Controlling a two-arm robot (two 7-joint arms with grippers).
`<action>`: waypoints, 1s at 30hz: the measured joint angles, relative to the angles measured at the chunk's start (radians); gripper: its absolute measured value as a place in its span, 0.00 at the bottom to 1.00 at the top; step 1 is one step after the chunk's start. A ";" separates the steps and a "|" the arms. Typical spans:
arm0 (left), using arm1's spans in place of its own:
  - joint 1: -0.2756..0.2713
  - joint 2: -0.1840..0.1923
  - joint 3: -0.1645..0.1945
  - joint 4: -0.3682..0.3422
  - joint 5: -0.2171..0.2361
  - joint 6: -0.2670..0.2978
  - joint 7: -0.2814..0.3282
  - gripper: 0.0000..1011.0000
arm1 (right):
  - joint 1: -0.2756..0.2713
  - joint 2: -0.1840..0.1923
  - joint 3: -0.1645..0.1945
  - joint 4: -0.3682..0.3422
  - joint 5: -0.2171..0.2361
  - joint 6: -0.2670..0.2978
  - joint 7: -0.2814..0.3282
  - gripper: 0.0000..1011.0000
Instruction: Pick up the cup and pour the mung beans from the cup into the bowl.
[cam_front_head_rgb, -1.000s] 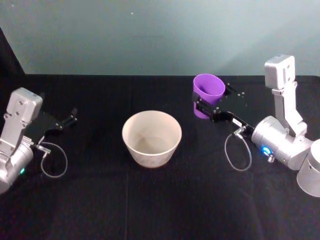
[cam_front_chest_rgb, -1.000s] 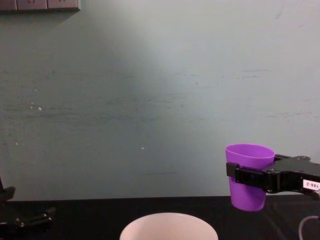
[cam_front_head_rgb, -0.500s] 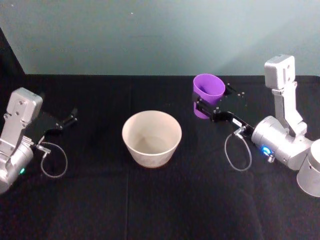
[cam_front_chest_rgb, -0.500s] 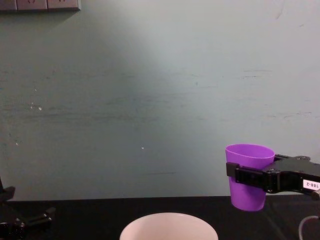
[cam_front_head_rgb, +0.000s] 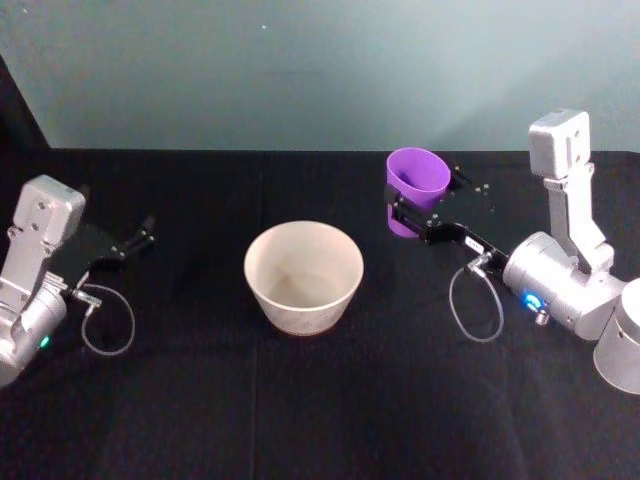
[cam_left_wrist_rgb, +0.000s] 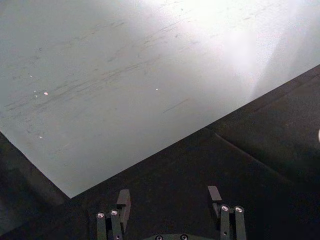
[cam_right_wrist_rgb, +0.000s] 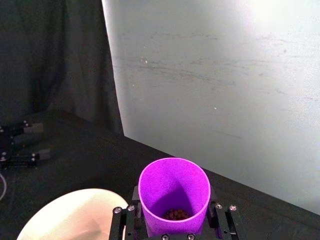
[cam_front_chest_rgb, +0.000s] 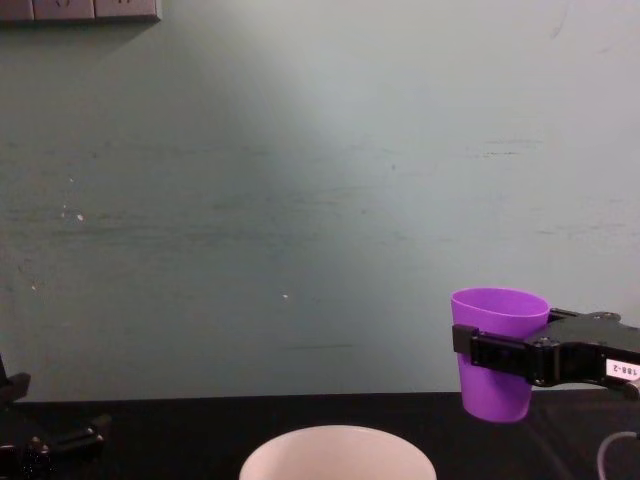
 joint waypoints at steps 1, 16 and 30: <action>0.000 0.000 0.000 0.000 0.000 0.000 0.000 0.99 | 0.000 0.000 0.000 0.000 0.000 0.000 0.000 0.71; 0.000 0.000 0.000 0.000 0.000 0.000 0.000 0.99 | 0.000 0.000 0.000 0.000 0.000 0.000 0.000 0.71; 0.000 0.000 0.000 0.000 0.000 0.000 0.000 0.99 | 0.000 0.000 0.000 0.000 0.000 0.000 0.000 0.71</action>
